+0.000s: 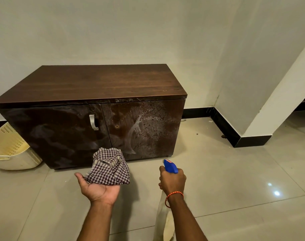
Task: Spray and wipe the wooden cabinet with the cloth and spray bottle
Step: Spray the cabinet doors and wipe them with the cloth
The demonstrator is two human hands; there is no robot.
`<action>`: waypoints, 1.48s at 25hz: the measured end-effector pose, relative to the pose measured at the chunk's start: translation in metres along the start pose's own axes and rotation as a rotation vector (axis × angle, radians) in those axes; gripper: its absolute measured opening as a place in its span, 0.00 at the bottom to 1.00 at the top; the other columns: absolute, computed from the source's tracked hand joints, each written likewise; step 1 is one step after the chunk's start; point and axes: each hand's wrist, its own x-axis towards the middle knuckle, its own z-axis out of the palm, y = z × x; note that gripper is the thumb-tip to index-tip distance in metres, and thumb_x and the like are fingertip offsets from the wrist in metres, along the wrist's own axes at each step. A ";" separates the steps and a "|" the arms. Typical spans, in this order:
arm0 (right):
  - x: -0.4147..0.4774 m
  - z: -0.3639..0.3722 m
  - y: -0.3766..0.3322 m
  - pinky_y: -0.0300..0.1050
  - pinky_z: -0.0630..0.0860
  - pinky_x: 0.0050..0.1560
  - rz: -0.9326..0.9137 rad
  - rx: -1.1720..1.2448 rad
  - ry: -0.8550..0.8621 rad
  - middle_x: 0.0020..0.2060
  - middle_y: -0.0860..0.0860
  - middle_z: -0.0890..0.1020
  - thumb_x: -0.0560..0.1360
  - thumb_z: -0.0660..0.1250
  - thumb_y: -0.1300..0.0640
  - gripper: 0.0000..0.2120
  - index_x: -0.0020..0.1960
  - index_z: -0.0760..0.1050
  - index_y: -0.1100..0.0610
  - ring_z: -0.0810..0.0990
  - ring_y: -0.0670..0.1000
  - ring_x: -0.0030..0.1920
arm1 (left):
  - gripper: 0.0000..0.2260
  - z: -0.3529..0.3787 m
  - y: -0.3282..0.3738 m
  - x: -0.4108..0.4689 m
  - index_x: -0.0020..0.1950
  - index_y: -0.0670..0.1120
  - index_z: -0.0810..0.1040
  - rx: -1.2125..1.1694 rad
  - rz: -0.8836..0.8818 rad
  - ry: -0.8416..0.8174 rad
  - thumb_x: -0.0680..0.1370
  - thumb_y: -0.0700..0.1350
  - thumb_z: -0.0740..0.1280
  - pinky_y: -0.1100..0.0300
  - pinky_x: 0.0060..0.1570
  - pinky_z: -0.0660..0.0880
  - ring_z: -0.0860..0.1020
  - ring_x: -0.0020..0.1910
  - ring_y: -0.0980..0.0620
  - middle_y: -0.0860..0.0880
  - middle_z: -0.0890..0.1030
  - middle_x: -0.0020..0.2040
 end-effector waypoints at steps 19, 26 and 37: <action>-0.014 -0.046 -0.098 0.44 0.81 0.27 -0.474 0.283 0.180 0.31 0.55 0.83 0.76 0.71 0.56 0.08 0.40 0.79 0.57 0.82 0.57 0.26 | 0.16 0.128 -0.041 -0.027 0.70 0.57 0.69 0.864 0.854 -0.262 0.83 0.44 0.65 0.69 0.71 0.66 0.71 0.65 0.73 0.50 0.75 0.67; 0.003 -0.055 -0.080 0.42 0.79 0.26 -0.428 0.323 0.167 0.30 0.54 0.83 0.76 0.71 0.57 0.09 0.38 0.79 0.59 0.79 0.53 0.23 | 0.33 0.177 -0.081 0.087 0.84 0.48 0.50 2.003 1.594 -0.435 0.83 0.63 0.50 0.32 0.76 0.37 0.37 0.80 0.33 0.36 0.45 0.82; 0.030 -0.069 -0.064 0.45 0.79 0.25 -0.461 0.307 0.046 0.29 0.55 0.83 0.76 0.71 0.58 0.09 0.37 0.80 0.58 0.80 0.57 0.23 | 0.43 0.170 -0.157 0.106 0.84 0.50 0.55 2.165 1.966 -0.827 0.76 0.75 0.50 0.41 0.76 0.29 0.35 0.81 0.43 0.43 0.48 0.83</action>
